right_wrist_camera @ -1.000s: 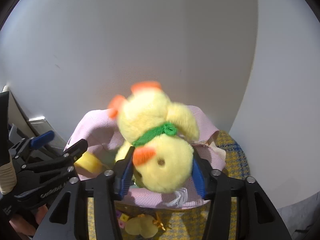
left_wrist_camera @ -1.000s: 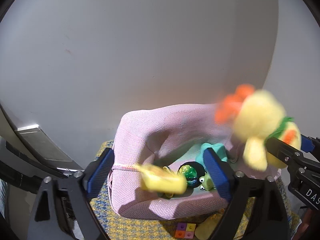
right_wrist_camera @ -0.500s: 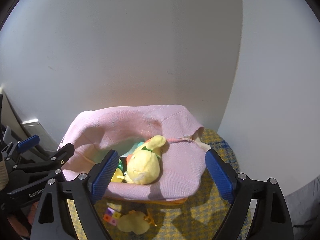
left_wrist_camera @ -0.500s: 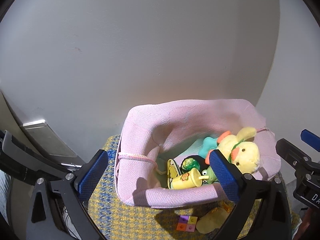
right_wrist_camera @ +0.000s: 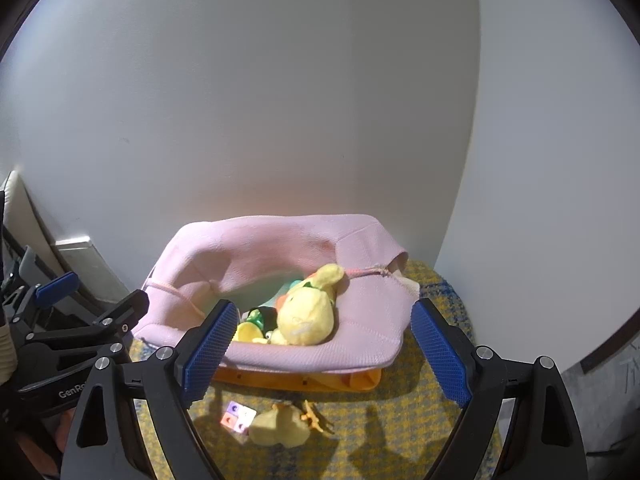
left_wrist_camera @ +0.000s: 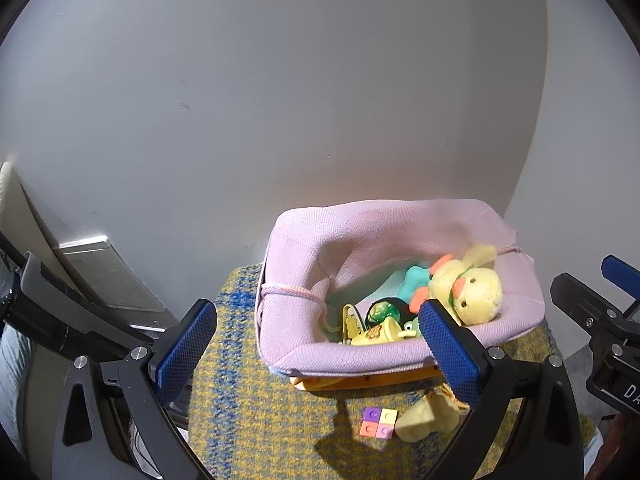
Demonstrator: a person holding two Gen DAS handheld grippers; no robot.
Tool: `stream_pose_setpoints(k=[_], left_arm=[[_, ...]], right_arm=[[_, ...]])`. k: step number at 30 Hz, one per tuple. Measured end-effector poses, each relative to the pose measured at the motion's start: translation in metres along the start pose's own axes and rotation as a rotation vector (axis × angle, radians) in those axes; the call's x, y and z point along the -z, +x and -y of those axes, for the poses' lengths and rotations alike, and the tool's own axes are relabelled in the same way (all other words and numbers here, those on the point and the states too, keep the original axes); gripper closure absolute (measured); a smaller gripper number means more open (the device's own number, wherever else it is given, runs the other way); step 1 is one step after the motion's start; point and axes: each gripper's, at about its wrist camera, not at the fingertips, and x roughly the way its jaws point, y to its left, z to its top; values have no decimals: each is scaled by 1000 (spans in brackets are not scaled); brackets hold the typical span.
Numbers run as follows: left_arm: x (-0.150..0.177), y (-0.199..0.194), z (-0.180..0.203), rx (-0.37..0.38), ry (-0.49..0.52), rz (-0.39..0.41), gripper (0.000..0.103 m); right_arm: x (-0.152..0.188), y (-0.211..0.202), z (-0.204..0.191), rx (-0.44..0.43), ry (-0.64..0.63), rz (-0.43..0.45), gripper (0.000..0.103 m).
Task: Organize objects
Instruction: 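Withdraw both tools toward the pale green plush and the coloured block cube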
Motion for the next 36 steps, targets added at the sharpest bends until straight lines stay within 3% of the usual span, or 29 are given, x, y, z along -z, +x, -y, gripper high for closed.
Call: stream_pose_setpoints(k=[6, 10, 19, 36], left_arm=[[13, -9, -6, 0, 3, -1, 0], [21, -13, -13, 41, 46, 4, 0], [39, -14, -30, 32, 26, -14, 0], [96, 7, -38, 17, 45, -58, 0]], right_arm=[[11, -9, -6, 10, -7, 5, 10], [18, -11, -9, 7, -7, -3, 9], [35, -14, -19, 10, -11, -18, 9], [90, 18, -28, -8, -33, -89, 8]])
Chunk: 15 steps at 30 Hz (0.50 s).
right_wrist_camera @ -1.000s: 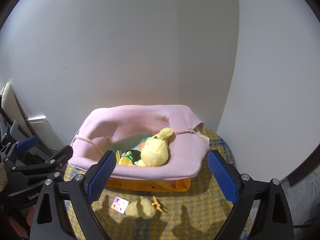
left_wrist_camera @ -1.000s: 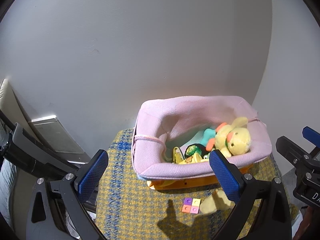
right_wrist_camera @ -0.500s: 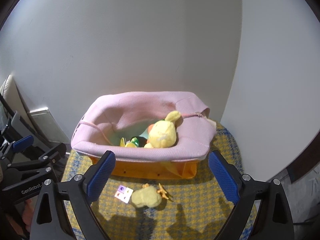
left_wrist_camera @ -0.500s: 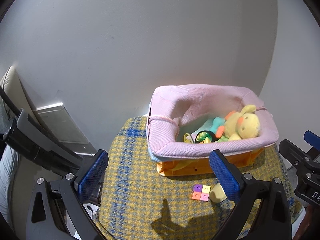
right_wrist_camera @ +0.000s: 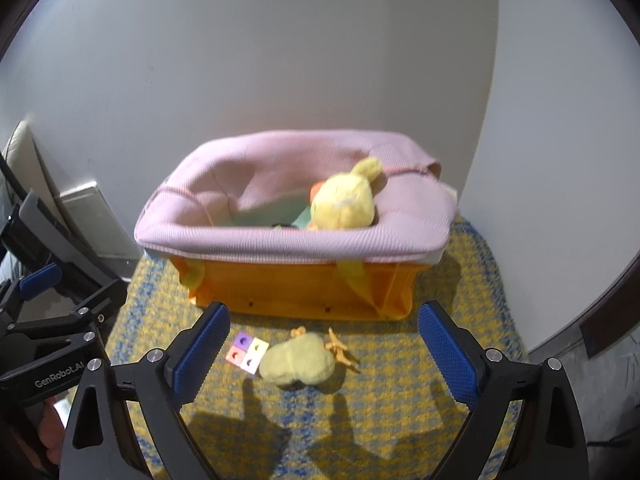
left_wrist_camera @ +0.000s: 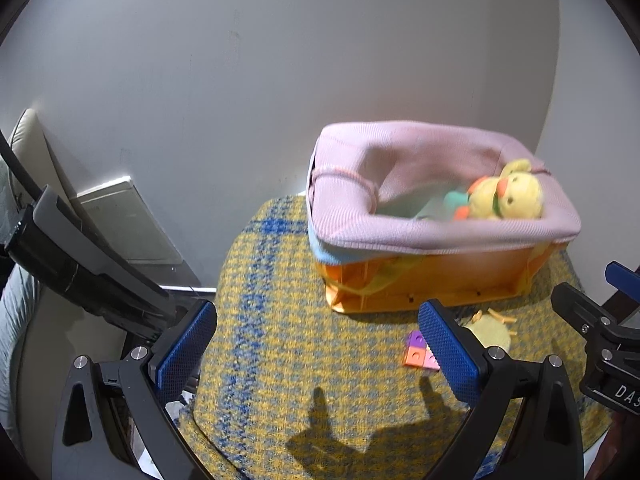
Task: Organize objects
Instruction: 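Withdraw both tools toward the pale green plush and the coloured block cube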
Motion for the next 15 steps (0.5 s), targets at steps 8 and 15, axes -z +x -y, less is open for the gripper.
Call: stream_pose_setpoints(k=[8, 15], left_arm=[[23, 23, 0, 9, -2, -39, 0], [38, 46, -1, 20, -13, -73, 0]], right_arm=[[21, 27, -1, -8, -6, -48, 8], [36, 52, 2, -10, 8, -89, 8]])
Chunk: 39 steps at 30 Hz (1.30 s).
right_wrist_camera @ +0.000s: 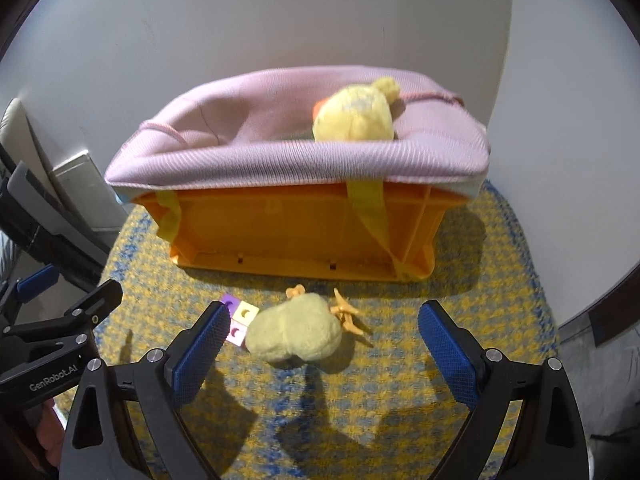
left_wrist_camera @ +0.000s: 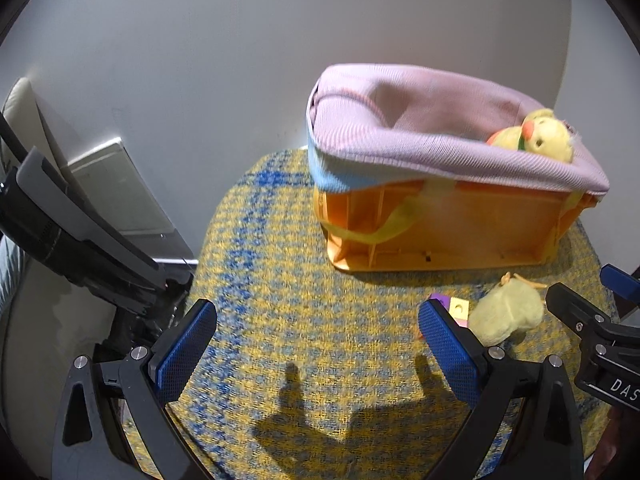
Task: Organize objects
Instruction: 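Withdraw both tools toward the pale green plush and the coloured block cube, then grasp the pale green plush with the right tool while the left tool grasps the block cube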
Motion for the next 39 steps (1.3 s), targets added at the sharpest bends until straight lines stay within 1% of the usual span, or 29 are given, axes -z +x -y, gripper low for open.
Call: stream_pose_setpoints(k=[9, 16, 21, 22, 23, 25, 27, 30, 31, 32, 33, 34, 37, 39], left_arm=[[8, 32, 1, -2, -6, -41, 0], [9, 54, -1, 3, -26, -66, 0], [10, 64, 0, 2, -17, -75, 0], [11, 65, 1, 2, -13, -75, 0], [11, 66, 1, 2, -10, -76, 0], [12, 68, 4, 5, -3, -77, 0], [13, 69, 6, 11, 2, -79, 0], [15, 68, 10, 15, 17, -78, 0], [16, 68, 11, 17, 21, -78, 0], [16, 68, 12, 18, 23, -78, 0], [16, 67, 12, 19, 24, -77, 0], [16, 66, 13, 19, 27, -75, 0], [16, 64, 16, 25, 35, -70, 0], [17, 63, 20, 31, 43, -68, 0]], right_arm=[[5, 35, 3, 0, 48, -40, 8], [4, 58, 8, -7, 133, -48, 8], [6, 71, 9, -27, 180, -63, 8], [7, 74, 8, -25, 184, -68, 12], [8, 76, 8, -25, 189, -75, 21], [10, 81, 10, -30, 208, -91, 34], [12, 84, 11, -54, 223, -100, 34], [12, 84, 8, -56, 209, -102, 34], [12, 84, 8, -63, 210, -106, 35], [12, 84, 8, -72, 212, -107, 40], [12, 83, 7, -78, 209, -106, 42], [12, 82, 6, -77, 204, -104, 46], [12, 78, 6, -81, 192, -95, 49], [13, 76, 12, -73, 192, -89, 49]])
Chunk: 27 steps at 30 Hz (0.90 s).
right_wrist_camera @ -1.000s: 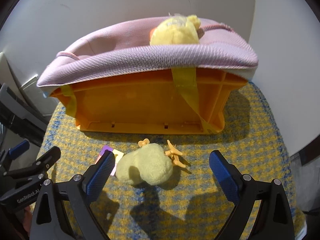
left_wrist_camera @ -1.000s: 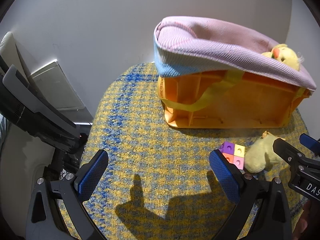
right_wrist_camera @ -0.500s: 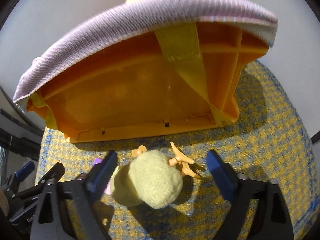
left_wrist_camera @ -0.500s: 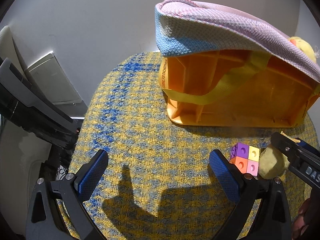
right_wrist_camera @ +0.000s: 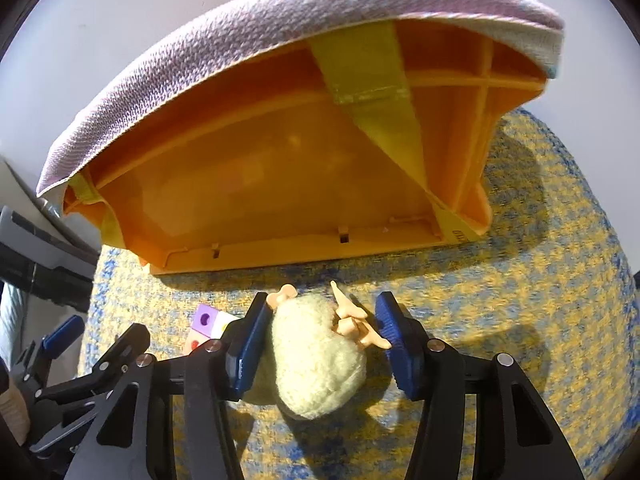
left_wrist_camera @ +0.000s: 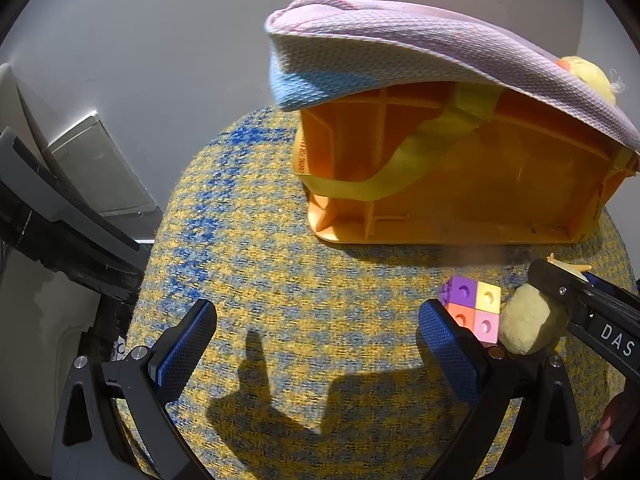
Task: Organize objects
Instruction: 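Grasp the pale green plush with the right tool while the left tool grasps the block cube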
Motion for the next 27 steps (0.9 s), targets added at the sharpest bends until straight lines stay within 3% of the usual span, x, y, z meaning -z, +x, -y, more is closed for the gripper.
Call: stream_pose_setpoints(k=[8, 17, 20, 23, 27], left_arm=[[0, 1, 24, 68, 29, -9, 0], [-5, 16, 56, 143, 129, -28, 3], [-5, 24, 60, 158, 140, -45, 11], [-7, 31, 60, 175, 143, -66, 28], [-7, 37, 58, 183, 140, -70, 37]], right_arm=[[3, -21, 21, 65, 13, 40, 50], [0, -23, 45, 101, 46, 49, 50], [2, -29, 57, 100, 51, 46, 50], [2, -30, 57, 104, 47, 54, 50], [0, -32, 54, 111, 33, 67, 49]])
